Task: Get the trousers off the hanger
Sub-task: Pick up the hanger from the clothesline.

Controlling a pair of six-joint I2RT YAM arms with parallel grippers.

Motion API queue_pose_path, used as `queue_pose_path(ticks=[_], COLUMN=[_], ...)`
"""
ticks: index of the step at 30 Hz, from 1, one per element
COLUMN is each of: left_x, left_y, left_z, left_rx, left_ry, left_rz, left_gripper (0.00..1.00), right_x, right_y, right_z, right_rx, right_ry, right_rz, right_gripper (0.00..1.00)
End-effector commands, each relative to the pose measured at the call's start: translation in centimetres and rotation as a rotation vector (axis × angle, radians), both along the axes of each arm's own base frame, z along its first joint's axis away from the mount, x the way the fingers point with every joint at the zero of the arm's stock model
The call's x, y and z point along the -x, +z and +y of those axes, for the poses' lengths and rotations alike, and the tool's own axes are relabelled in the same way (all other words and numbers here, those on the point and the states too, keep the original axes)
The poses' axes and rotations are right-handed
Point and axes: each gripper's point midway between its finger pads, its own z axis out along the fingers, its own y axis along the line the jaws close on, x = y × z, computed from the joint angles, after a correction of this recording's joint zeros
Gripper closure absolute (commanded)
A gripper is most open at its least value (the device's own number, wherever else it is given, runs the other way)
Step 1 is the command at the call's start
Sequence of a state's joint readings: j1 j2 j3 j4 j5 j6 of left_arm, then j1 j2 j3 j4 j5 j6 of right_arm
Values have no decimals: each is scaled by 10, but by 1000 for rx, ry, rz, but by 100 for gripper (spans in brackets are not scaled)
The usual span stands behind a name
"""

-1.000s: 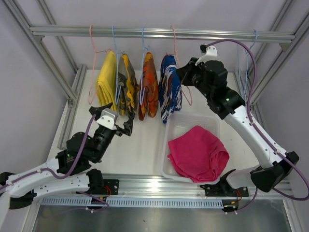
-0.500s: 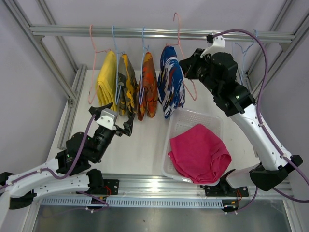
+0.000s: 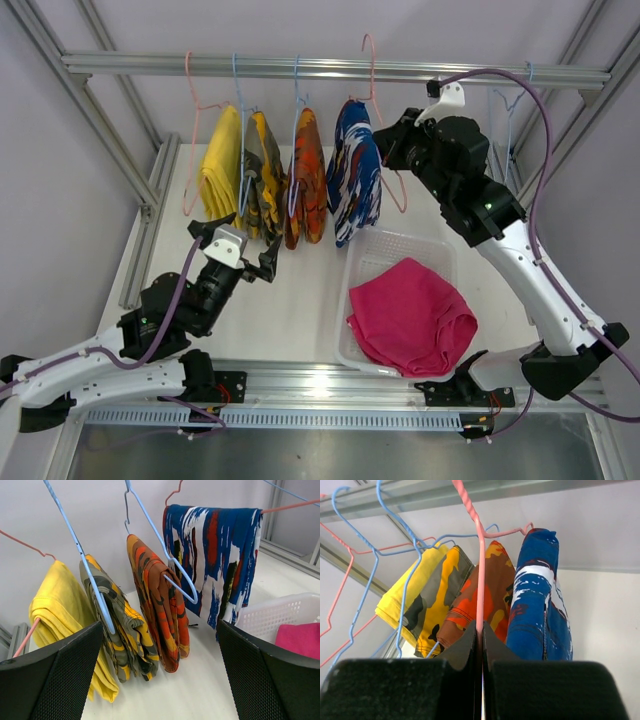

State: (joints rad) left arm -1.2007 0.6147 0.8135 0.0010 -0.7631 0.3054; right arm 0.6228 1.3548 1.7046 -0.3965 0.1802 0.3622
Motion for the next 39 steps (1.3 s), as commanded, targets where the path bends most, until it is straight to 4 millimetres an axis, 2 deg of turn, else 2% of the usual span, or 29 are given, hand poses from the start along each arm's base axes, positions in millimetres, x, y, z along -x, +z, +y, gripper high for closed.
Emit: queue_pose_path(ticks=[1, 5, 8, 9, 12, 18, 22, 29, 30, 39], left_x=[0, -1, -1, -1, -1, -1, 0, 0, 0, -1], left_y=[8, 6, 6, 4, 4, 4, 5, 4, 5, 3], left_z=[1, -1, -2, -2, -3, -4, -4, -5, -6, -7], left_rx=[29, 23, 22, 16, 13, 13, 19, 13, 16, 9], left_ry=[-2, -3, -3, -2, -4, -8, -20, -18, -25, -22], left_rz=[-6, -3, -1, -1, 0, -2, -3, -6, -6, -1], left_gripper=[1, 1, 1, 1, 0, 1, 1, 1, 1, 1], right_x=[23, 6, -7, -8, -17, -39, -52, -57, -54, -27], right_y=[107, 96, 94, 100, 95, 66, 57, 75, 84, 110], right_z=[-17, -11, -7, -7, 0, 12, 18, 16, 13, 3], right_rx=[-218, -199, -194, -214, -233, -213, -195, -213, -218, -201], right_ry=[-16, -41, -61, -69, -67, -84, -88, -89, -91, -54], right_rz=[-315, -310, -319, -341, -350, -355, -363, -385, -397, -414], right_gripper=[100, 100, 100, 100, 100, 100, 100, 100, 100, 100])
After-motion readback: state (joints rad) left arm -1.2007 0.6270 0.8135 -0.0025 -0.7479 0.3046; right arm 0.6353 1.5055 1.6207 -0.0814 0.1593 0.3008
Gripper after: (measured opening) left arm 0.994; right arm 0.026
